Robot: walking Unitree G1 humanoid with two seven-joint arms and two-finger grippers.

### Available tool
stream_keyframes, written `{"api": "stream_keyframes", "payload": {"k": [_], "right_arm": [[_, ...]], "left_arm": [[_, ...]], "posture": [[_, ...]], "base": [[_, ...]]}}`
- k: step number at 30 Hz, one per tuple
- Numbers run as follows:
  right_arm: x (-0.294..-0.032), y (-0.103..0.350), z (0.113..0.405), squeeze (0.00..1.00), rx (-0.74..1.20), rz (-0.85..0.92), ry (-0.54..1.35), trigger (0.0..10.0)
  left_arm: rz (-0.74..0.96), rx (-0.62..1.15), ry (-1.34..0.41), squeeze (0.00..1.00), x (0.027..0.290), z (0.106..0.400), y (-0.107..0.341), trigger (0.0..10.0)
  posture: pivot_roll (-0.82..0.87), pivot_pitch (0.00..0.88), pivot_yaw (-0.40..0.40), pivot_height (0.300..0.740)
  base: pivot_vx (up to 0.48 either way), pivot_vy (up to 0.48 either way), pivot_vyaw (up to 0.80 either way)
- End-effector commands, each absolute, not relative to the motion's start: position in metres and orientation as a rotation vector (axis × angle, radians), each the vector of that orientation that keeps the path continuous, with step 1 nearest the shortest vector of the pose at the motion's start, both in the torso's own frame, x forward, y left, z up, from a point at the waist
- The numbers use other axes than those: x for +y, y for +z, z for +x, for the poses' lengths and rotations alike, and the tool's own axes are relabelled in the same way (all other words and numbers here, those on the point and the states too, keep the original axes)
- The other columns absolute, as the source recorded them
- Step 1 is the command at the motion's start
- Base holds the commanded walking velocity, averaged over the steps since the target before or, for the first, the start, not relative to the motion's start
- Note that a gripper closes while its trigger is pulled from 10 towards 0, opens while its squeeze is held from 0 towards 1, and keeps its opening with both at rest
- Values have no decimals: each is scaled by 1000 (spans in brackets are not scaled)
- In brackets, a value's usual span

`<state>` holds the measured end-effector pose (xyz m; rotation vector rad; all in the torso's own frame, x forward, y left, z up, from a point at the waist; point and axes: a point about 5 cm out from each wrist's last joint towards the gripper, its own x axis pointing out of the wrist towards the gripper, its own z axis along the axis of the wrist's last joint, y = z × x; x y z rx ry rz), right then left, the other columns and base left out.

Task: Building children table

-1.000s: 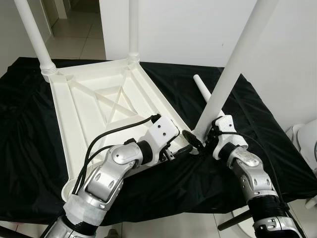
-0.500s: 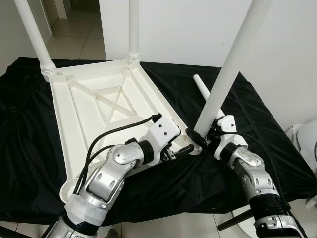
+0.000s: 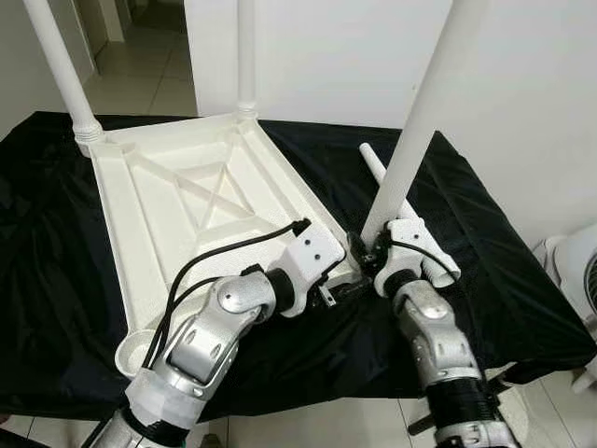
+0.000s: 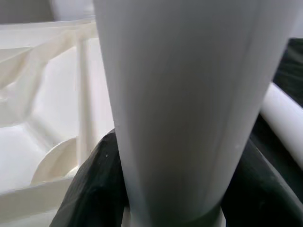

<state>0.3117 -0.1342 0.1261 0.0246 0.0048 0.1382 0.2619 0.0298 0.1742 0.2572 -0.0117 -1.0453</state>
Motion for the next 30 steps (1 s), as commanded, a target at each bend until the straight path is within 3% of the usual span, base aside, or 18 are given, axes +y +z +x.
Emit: {"api": "stream_keyframes", "payload": {"k": [1,5,12,13,15,16,26,27,28,30], "right_arm": [[-139,114,307,0,74,23,49,10000],[-131,118,300,0,53,31,-36,10000],[-121,120,294,0,50,42,-18,10000],[-123,123,296,894,22,58,-13,10000],[-124,124,296,894,11,67,-8,10000],[-125,126,297,1000,0,70,4,10000],[-137,140,305,1000,-49,70,182,10000],[-140,142,307,145,-53,56,226,10000],[-144,142,308,0,-55,36,280,10000],[-151,141,310,0,-52,-20,355,10000]], "left_arm": [[257,-5,-1045,0,28,260,173,10000],[258,-5,-1055,0,28,260,173,10000],[263,-4,-1066,0,27,259,172,10000],[264,-3,-1071,0,27,260,172,10000],[264,-3,-1073,0,26,260,172,10000],[264,-4,-1074,0,26,260,172,10000],[263,-4,-1077,0,26,259,171,10000],[262,-4,-1077,0,26,258,171,10000],[262,-4,-1077,0,26,258,171,10000],[263,-5,-1078,0,26,258,171,10000]], "posture": [[104,0,-78,740],[101,0,-76,740],[93,0,-70,740],[93,0,-72,740],[93,0,-72,740],[90,0,-71,740],[88,0,-81,740],[88,0,-81,740],[87,0,-81,740],[87,0,-80,740]], "base": [[0,0,0],[0,0,0],[0,0,0],[0,0,0],[0,0,0],[0,0,0],[0,0,0],[0,0,0],[0,0,0],[0,0,0]]}}
